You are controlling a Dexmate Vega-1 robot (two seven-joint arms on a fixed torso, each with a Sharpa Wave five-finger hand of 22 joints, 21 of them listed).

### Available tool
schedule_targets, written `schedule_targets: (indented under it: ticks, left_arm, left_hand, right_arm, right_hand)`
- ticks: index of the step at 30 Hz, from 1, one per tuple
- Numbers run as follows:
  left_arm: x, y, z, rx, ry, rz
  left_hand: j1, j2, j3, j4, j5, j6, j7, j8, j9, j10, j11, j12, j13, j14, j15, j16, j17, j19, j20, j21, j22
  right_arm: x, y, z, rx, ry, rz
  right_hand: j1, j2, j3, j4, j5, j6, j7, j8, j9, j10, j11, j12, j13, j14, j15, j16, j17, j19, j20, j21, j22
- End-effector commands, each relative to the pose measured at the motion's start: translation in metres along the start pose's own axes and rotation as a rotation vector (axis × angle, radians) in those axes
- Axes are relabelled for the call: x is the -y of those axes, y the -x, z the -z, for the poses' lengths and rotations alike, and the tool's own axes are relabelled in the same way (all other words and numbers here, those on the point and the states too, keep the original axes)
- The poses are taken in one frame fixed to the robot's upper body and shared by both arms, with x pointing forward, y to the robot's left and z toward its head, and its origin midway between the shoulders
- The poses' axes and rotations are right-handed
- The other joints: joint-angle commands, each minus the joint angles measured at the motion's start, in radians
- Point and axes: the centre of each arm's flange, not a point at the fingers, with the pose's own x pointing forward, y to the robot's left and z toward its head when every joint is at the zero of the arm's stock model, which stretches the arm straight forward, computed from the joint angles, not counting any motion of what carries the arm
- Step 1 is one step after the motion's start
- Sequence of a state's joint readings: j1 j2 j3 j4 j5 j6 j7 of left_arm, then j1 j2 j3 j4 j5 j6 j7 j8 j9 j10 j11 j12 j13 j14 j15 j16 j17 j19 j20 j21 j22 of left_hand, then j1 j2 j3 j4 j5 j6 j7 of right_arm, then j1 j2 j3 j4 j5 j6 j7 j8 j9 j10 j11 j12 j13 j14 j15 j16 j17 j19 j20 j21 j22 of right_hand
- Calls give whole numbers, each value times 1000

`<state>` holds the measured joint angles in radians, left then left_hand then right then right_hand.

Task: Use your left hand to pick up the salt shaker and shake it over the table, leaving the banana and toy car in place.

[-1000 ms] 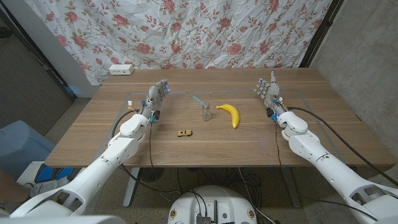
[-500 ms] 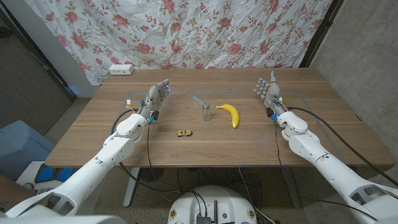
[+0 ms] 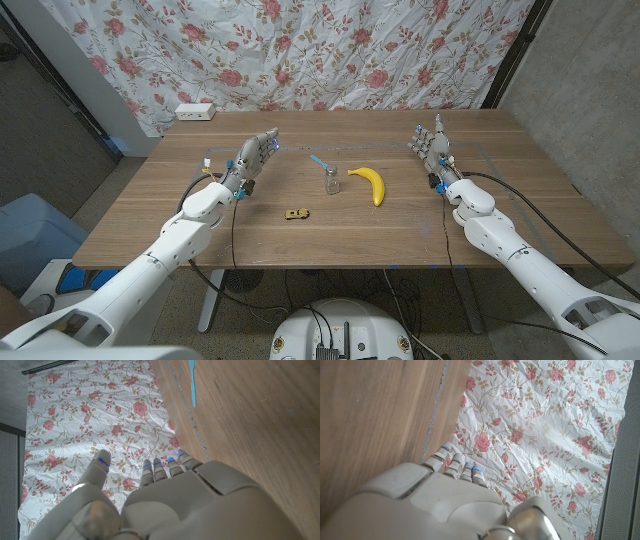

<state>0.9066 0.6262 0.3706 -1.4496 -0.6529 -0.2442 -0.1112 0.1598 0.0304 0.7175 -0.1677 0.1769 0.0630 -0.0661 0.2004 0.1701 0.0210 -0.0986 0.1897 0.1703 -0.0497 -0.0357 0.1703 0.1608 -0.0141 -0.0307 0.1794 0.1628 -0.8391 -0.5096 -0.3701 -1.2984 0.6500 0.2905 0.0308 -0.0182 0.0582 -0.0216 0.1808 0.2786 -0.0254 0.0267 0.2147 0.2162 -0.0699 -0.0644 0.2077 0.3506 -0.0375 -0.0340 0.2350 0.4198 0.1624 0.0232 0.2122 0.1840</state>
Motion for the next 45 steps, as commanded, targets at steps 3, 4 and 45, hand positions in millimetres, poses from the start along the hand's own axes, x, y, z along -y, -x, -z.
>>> schedule_targets:
  ticks: [3,4,45]
  left_arm:
    - [0,4,-6,11,-75,84]
    - [0,4,-6,11,-80,89]
    - [37,13,-21,24,-325,311]
  left_hand:
    - [29,-6,5,-18,2,-3,-18,5,4,2,-21,-2,3,6,-74,6,4,3,-67,1,1]
    - [32,-7,5,-19,2,-3,-20,5,4,3,-22,-2,3,8,-76,6,4,4,-65,1,1]
    - [195,-100,28,-22,6,-58,-27,-1,5,-14,-38,-7,5,-65,-50,-6,7,-147,27,-13,3]
  right_arm:
    - [0,0,0,0,0,0]
    - [0,0,0,0,0,0]
    - [0,0,0,0,0,4]
  right_hand:
    - [0,102,-1,6,7,0,8,4,3,-6,0,7,3,-5,-35,4,5,5,-1,6,5]
    - [0,102,-1,5,7,0,8,4,3,-6,1,7,3,-5,-35,4,5,5,-1,6,5]
    - [0,102,-1,5,7,-1,9,3,3,-6,-1,7,3,-5,-33,4,5,5,-1,6,5]
